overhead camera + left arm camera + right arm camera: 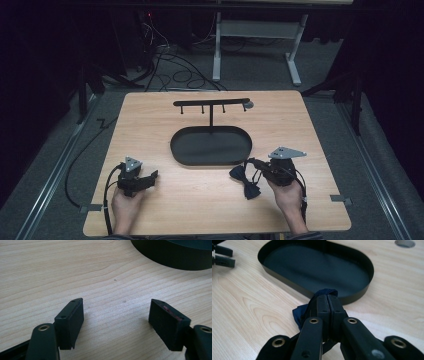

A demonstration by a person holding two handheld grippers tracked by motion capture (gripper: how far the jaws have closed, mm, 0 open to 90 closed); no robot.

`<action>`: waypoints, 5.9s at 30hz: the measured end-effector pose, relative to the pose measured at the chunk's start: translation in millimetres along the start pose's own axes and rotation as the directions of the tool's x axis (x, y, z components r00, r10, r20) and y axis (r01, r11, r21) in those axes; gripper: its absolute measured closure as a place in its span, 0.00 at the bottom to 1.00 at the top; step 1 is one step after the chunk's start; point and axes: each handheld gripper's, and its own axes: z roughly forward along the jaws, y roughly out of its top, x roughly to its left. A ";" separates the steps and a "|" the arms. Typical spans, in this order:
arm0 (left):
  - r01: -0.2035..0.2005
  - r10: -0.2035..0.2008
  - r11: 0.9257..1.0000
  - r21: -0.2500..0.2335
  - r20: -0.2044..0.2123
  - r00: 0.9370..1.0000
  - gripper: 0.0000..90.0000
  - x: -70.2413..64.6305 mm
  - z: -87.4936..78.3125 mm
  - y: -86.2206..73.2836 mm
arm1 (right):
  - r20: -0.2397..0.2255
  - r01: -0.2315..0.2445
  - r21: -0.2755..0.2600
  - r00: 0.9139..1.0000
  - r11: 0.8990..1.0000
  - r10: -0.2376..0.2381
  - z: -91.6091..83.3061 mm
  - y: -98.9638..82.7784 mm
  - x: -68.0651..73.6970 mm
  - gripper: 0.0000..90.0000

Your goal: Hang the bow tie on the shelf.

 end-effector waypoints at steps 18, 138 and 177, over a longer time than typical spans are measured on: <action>-0.001 0.001 1.000 0.000 0.000 1.000 0.32 -0.1 0.1 0.0 | -0.008 0.057 -0.027 0.998 0.998 -0.058 -2.8 27.3 3.2 1.00; -0.006 0.006 1.000 -0.001 -0.003 1.000 0.32 -1.1 0.4 -0.2 | 0.056 0.028 -0.127 0.998 0.991 -0.021 31.5 147.1 -61.6 1.00; -0.004 0.004 1.000 -0.001 0.001 1.000 0.31 -0.7 0.2 -0.2 | 0.034 -0.044 -0.165 0.998 0.985 0.050 16.3 138.0 -63.8 0.67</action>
